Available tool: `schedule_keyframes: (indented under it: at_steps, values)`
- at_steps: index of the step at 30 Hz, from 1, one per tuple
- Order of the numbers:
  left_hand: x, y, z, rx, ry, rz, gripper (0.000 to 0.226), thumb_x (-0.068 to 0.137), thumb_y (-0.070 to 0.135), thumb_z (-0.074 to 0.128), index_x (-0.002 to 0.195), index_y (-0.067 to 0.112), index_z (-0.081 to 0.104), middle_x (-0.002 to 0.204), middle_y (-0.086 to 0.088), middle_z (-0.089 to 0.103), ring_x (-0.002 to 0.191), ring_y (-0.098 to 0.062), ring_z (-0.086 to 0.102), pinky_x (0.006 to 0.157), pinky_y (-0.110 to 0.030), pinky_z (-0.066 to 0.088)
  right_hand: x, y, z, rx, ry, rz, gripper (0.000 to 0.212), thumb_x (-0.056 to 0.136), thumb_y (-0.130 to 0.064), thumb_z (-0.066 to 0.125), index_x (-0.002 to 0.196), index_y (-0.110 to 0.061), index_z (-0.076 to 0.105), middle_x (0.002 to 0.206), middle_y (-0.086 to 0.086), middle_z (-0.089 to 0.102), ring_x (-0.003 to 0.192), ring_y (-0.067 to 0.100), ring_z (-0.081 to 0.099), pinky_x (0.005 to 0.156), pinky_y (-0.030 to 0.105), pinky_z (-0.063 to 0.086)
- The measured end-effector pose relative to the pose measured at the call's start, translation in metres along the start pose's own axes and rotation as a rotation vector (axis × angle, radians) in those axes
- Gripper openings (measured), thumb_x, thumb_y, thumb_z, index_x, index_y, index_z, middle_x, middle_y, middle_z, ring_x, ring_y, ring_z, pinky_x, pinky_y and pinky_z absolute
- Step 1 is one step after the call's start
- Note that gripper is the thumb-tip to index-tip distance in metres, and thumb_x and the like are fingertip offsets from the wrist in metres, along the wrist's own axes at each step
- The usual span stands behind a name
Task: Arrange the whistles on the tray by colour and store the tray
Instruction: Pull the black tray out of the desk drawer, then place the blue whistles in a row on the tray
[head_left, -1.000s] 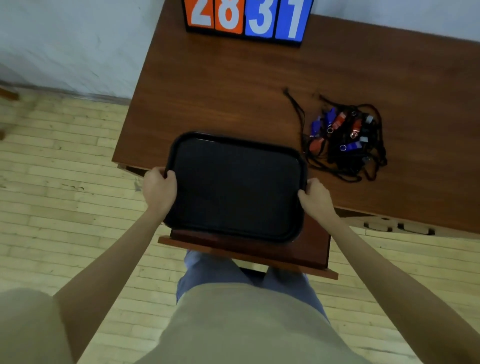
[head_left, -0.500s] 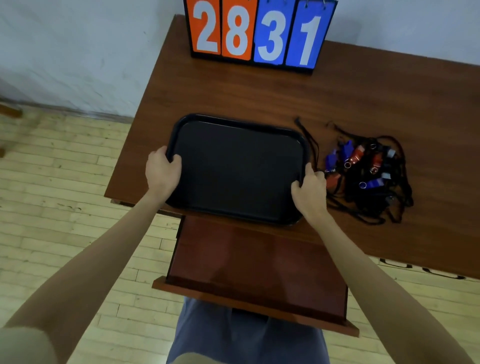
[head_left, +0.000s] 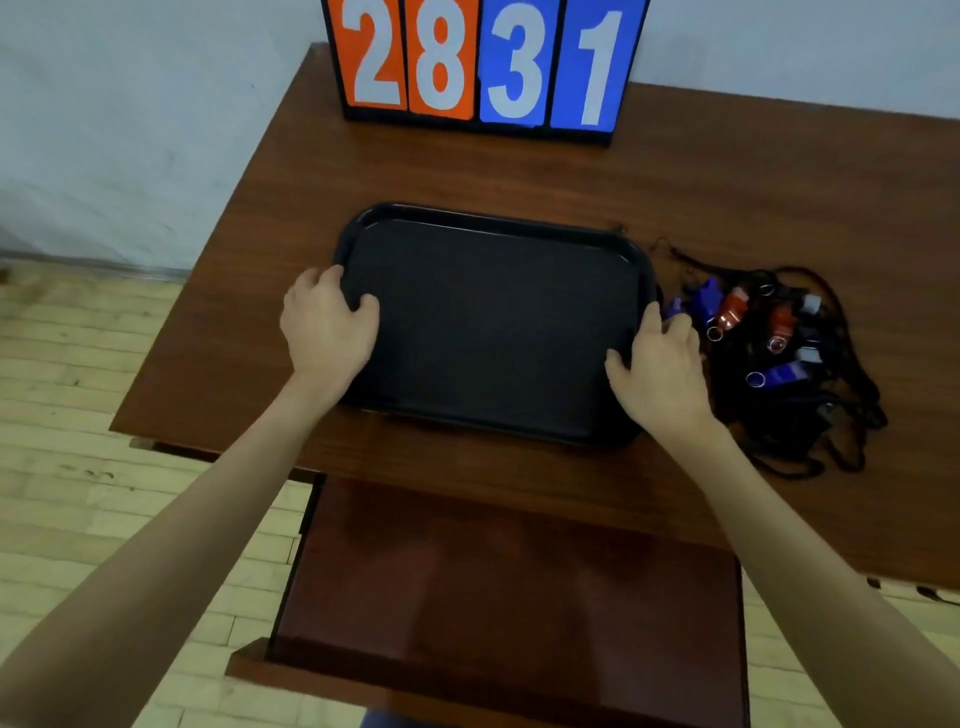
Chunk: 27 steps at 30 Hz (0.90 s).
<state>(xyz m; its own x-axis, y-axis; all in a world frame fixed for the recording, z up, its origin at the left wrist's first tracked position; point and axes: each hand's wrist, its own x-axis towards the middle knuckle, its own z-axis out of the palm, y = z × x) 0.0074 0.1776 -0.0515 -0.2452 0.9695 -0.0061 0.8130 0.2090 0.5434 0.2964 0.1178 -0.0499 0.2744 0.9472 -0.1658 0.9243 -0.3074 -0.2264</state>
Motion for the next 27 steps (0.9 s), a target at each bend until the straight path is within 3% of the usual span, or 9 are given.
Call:
schedule_keyframes:
  at_steps: [3, 10, 15, 20, 27]
  values:
    - [-0.009, 0.016, 0.011, 0.019, 0.049, 0.15, 0.052, 0.093, 0.027, 0.055, 0.141, 0.01, 0.044, 0.149, -0.017, 0.035, 0.139, -0.031, 0.03, 0.114, -0.045, 0.026, -0.003, 0.006, 0.006, -0.052, 0.099, -0.083, 0.066, 0.094, -0.032, 0.053, 0.144, 0.002, 0.028, 0.135, 0.028, 0.034, 0.122, 0.042, 0.038, 0.102, 0.043, 0.038]
    - [-0.025, 0.062, 0.031, -0.152, -0.087, 0.479, 0.049, 0.093, 0.027, 0.057, 0.138, 0.015, 0.044, 0.131, -0.001, 0.055, 0.122, -0.012, 0.05, 0.097, -0.024, 0.038, 0.007, 0.039, -0.008, 0.129, 0.287, -0.282, 0.049, 0.095, -0.03, 0.054, 0.136, -0.005, 0.044, 0.126, 0.02, 0.041, 0.121, 0.038, 0.038, 0.101, 0.041, 0.036]
    - [-0.037, 0.094, 0.05, -0.134, -0.127, 0.689, 0.043, 0.092, 0.025, 0.058, 0.133, 0.016, 0.048, 0.127, 0.001, 0.056, 0.114, -0.008, 0.052, 0.09, -0.02, 0.038, 0.038, 0.086, -0.026, 0.228, 0.408, -0.229, 0.038, 0.093, -0.022, 0.055, 0.128, -0.009, 0.051, 0.124, 0.017, 0.048, 0.121, 0.033, 0.044, 0.102, 0.04, 0.039]
    - [-0.062, 0.107, 0.069, -0.315, -0.169, 0.601, 0.034, 0.092, 0.023, 0.058, 0.124, 0.015, 0.057, 0.114, 0.003, 0.062, 0.101, -0.007, 0.057, 0.075, -0.011, 0.042, 0.033, 0.116, -0.023, 0.307, 0.487, -0.219, 0.035, 0.09, -0.021, 0.059, 0.123, -0.01, 0.055, 0.123, 0.014, 0.055, 0.114, 0.029, 0.054, 0.1, 0.037, 0.042]
    - [-0.107, 0.121, 0.096, -0.376, -0.231, 0.548, 0.027, 0.091, 0.021, 0.058, 0.116, 0.016, 0.064, 0.111, 0.003, 0.065, 0.103, -0.009, 0.059, 0.088, -0.026, 0.049, -0.003, 0.146, -0.007, 0.491, 0.503, -0.228, 0.026, 0.091, -0.015, 0.058, 0.115, -0.007, 0.064, 0.112, 0.01, 0.066, 0.094, 0.015, 0.059, 0.086, 0.022, 0.043]
